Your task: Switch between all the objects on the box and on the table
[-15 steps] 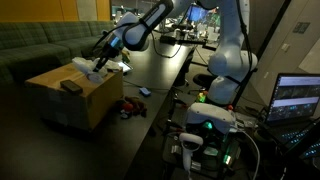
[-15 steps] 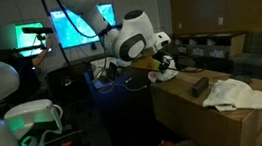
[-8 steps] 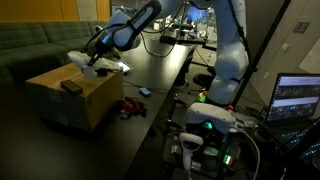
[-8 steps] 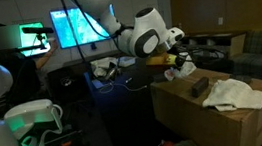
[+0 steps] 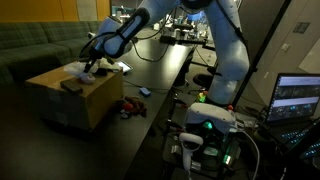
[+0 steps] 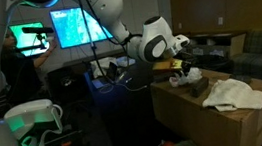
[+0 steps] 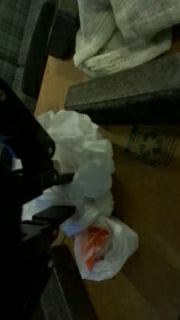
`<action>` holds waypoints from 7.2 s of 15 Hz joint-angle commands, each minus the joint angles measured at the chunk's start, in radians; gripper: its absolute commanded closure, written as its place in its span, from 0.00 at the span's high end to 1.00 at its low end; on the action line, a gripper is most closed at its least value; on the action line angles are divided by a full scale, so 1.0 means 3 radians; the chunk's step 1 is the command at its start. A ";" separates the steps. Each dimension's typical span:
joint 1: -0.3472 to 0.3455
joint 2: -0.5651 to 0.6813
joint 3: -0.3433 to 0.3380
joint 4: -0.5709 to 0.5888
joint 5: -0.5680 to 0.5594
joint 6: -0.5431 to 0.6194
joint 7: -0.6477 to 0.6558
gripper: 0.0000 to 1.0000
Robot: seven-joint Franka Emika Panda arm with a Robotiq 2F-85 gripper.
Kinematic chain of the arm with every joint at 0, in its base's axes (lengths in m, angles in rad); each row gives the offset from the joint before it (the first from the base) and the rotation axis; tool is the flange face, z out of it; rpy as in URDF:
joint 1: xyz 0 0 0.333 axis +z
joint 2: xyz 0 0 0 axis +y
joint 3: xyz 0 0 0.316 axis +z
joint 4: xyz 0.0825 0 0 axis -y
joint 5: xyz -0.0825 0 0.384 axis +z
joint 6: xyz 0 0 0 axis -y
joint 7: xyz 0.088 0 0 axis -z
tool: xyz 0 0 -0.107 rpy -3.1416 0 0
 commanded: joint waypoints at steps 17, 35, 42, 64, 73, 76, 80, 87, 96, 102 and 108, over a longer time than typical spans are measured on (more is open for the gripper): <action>0.1057 -0.0312 -0.0654 -0.0140 -0.0058 0.0106 0.0961 1.00; 0.1626 0.0128 -0.0961 -0.0027 0.0082 0.0079 0.1804 1.00; 0.1624 0.0233 -0.0986 0.0052 0.0104 0.0081 0.1795 1.00; 0.0864 -0.0842 -0.0068 -0.1085 0.0058 -0.0091 0.0485 0.32; 0.0427 -0.0934 0.0437 -0.1927 0.0276 -0.0252 -0.0309 0.32; 0.0648 -0.0678 0.0168 -0.2006 -0.0056 -0.0209 -0.0194 0.32; 0.1221 -0.0200 -0.0504 -0.1823 -0.0633 0.0022 0.0199 0.32; 0.2072 0.0628 -0.1313 -0.1266 -0.0694 0.0468 0.0739 0.32; 0.2505 0.1050 -0.1846 -0.1046 -0.0488 0.0648 0.0910 0.90; 0.2281 0.0694 -0.1765 -0.1379 -0.0582 0.0572 0.0676 1.00; 0.1384 -0.0333 -0.1290 -0.2122 -0.0861 0.0166 0.0067 1.00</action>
